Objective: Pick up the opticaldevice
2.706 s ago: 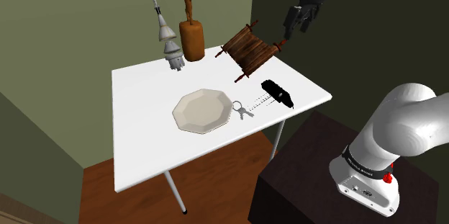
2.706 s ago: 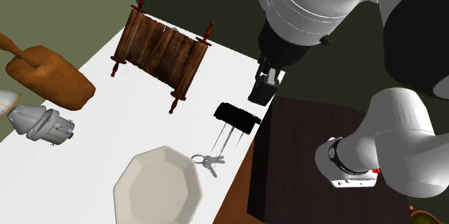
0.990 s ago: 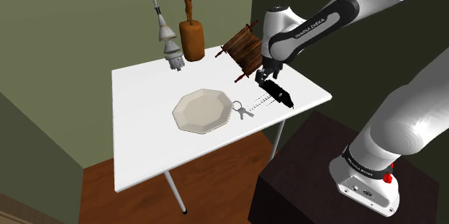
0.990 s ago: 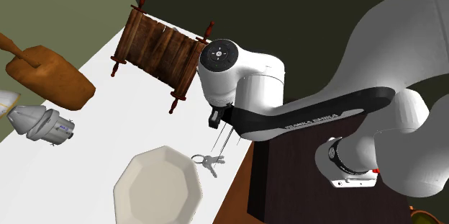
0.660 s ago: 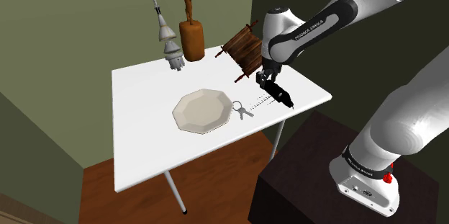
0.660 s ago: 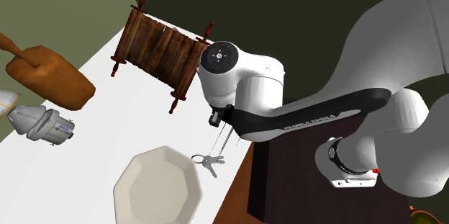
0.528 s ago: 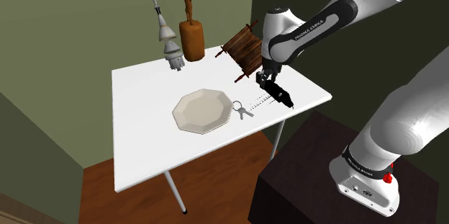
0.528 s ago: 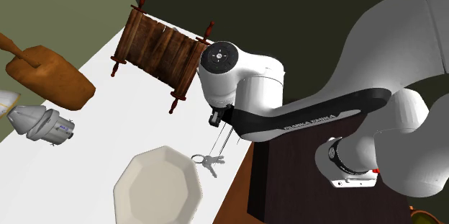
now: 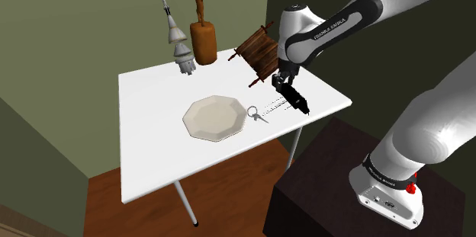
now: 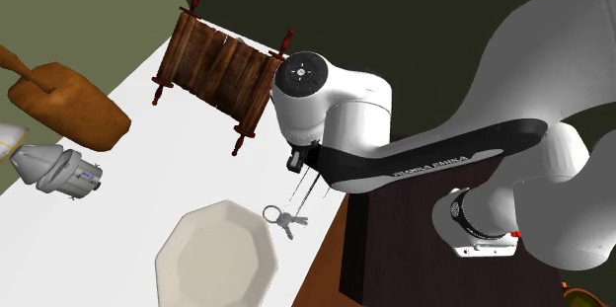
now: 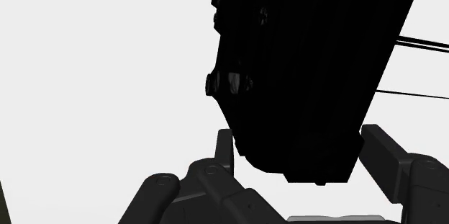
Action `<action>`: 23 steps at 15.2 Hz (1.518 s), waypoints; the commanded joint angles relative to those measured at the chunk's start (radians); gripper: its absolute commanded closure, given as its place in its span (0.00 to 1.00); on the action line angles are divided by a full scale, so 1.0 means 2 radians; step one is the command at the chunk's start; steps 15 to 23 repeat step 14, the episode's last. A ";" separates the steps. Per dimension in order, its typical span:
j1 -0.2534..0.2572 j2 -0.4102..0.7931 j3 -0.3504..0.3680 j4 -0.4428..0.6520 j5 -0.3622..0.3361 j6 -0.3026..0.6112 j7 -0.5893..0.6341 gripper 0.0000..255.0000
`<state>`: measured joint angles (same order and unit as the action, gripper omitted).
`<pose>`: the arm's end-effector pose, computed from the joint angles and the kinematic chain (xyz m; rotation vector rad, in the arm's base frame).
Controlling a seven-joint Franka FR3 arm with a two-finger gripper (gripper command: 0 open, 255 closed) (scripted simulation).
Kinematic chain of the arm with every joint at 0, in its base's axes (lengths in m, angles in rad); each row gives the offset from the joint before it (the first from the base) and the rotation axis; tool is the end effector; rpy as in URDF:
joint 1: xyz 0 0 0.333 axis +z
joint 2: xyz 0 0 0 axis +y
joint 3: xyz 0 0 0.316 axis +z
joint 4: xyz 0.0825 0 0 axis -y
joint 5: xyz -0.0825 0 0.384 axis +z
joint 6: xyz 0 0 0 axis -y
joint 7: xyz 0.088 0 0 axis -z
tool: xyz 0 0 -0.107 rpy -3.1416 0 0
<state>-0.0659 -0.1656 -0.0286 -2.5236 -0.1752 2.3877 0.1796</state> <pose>0.4479 -0.0439 0.3402 3.0172 -0.2232 0.0527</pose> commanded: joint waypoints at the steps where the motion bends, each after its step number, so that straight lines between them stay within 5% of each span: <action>1: 0.000 -0.010 0.000 0.005 0.002 -0.014 -0.003 1.00; 12: 0.003 -0.054 0.001 0.042 0.012 -0.095 -0.015 1.00; 23: 0.003 -0.054 0.001 0.043 0.012 -0.096 -0.015 1.00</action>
